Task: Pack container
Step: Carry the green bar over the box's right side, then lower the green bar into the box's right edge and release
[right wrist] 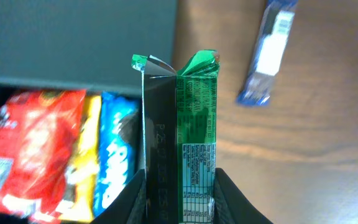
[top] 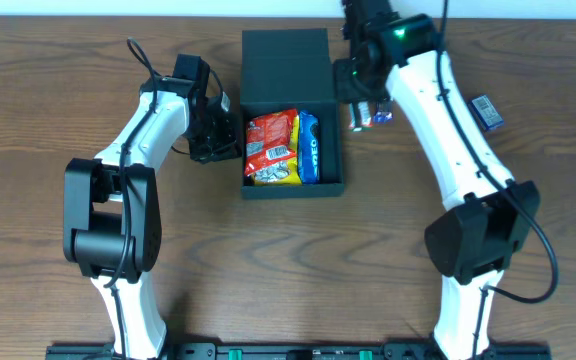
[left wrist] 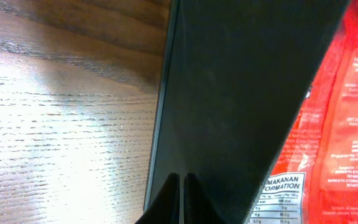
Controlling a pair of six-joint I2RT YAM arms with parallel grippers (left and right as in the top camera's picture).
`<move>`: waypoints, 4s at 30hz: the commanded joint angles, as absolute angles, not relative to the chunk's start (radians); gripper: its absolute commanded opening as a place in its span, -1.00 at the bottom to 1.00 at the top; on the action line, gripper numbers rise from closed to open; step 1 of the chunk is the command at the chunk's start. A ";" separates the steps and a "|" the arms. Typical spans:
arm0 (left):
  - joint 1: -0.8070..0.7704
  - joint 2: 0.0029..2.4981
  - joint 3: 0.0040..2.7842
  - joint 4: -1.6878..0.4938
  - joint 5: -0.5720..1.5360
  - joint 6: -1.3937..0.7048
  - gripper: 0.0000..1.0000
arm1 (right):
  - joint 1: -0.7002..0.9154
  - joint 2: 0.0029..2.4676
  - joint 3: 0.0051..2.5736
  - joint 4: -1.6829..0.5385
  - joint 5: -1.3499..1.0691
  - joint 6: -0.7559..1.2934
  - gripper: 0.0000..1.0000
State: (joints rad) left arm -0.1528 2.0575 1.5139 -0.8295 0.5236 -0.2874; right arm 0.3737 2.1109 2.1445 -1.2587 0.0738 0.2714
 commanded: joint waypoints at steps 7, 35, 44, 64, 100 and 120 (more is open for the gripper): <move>-0.155 2.073 1.509 -0.808 0.526 -0.266 -0.88 | 0.500 2.133 2.049 -1.193 0.065 0.461 -0.97; -0.155 2.073 1.509 -0.800 0.545 -0.265 -0.88 | 0.517 2.134 1.677 -0.885 0.270 0.559 -0.97; -0.155 2.073 1.509 -0.800 0.545 -0.265 -0.88 | 0.517 2.134 1.658 -0.829 0.363 0.533 0.87; -0.155 2.073 1.509 -0.799 0.543 -0.265 -0.88 | 0.436 1.935 1.760 -0.882 0.512 0.510 0.56; -0.155 2.073 1.509 -0.812 0.544 -0.266 -0.88 | 0.132 2.343 1.761 -0.489 0.073 0.290 0.28; -0.155 2.073 1.509 -0.812 0.544 -0.266 -0.88 | 0.132 2.357 1.761 -0.519 0.063 0.302 -0.30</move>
State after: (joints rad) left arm -0.1528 2.0575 1.5139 -0.8070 0.5434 -0.2836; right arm 0.1329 2.3322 1.7515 -0.5076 0.0673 0.3019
